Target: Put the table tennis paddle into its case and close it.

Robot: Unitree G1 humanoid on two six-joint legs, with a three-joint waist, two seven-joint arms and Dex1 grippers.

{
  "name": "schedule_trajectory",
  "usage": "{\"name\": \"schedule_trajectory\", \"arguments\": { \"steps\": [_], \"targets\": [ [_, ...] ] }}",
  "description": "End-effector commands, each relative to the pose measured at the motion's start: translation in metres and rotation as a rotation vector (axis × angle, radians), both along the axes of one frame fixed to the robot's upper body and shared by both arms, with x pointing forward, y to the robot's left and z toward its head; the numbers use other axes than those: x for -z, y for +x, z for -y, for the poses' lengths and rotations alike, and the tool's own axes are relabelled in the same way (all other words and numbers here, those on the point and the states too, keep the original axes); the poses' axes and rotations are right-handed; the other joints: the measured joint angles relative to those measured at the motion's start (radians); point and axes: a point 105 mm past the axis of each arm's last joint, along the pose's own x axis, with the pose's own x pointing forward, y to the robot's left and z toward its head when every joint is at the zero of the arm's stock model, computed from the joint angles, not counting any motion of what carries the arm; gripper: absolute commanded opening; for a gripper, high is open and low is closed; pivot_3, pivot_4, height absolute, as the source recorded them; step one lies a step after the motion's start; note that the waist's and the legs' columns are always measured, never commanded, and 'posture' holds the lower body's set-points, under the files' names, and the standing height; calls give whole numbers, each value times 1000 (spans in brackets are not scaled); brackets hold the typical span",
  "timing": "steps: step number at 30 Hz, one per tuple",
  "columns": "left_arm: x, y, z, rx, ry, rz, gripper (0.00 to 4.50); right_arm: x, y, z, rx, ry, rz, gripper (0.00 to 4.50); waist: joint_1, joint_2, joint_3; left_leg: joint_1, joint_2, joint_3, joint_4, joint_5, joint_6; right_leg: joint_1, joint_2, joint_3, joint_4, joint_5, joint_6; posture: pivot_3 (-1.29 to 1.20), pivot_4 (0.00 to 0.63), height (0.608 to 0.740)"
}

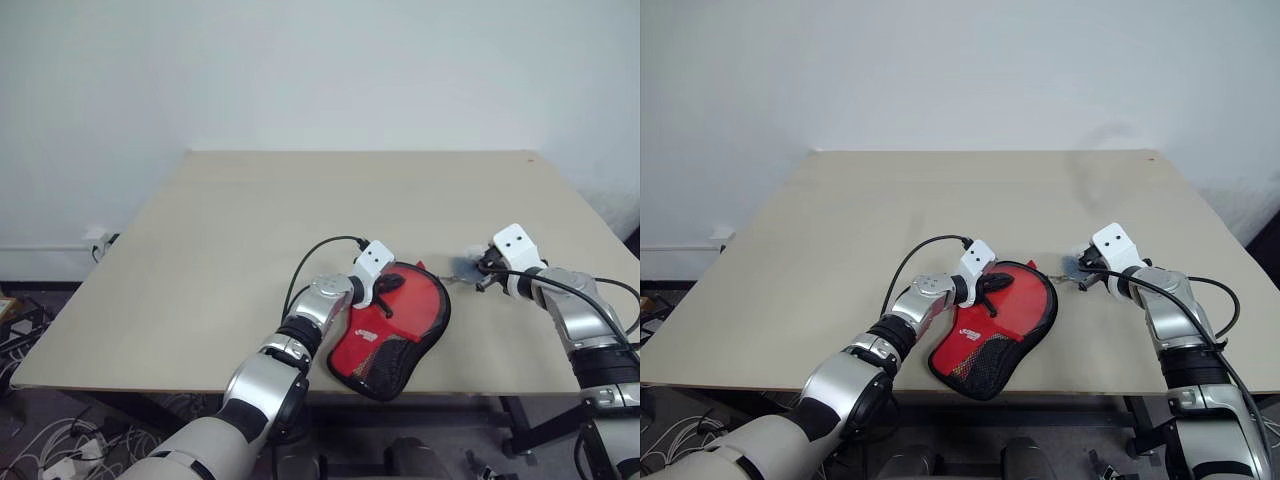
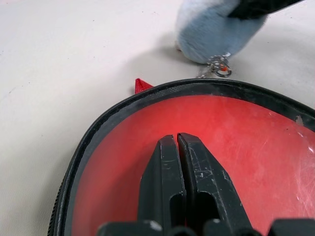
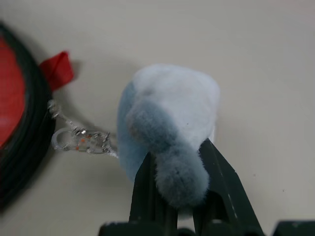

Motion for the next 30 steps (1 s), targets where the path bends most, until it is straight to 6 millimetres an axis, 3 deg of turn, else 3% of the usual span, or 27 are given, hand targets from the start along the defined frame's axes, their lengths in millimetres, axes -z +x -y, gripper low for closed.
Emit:
{"name": "schedule_trajectory", "arguments": {
  "steps": [1, 13, 22, 30],
  "targets": [
    [50, -18, -22, -37, 121, -156, 0, -15, -6, 10, -18, -52, 22, 26, 2, -1, 0, 0, 0, 0, 0, 0, 0, 0, 0, 0, 0, 0, 0, 0, 0, 740],
    [50, -18, -22, -39, 120, -157, 0, -15, -36, 28, -118, -130, -51, 26, 6, -1, 0, -1, 1, 0, -2, -1, 1, 4, 0, -1, -11, 0, 0, 0, 0, 740],
    [50, -18, -21, -37, 122, -157, 0, -8, -69, 17, -262, -126, -120, 26, 24, -2, 0, 0, 1, 1, -3, -2, 2, 5, 0, -1, -13, 0, 1, 0, 0, 740],
    [51, -19, -21, -33, 124, -157, 0, -8, -87, 14, -327, -101, -163, 26, 26, -2, 0, 0, 1, 1, -3, -3, 1, 5, -1, -1, -13, 0, 1, 0, 0, 740]
  ]
}}
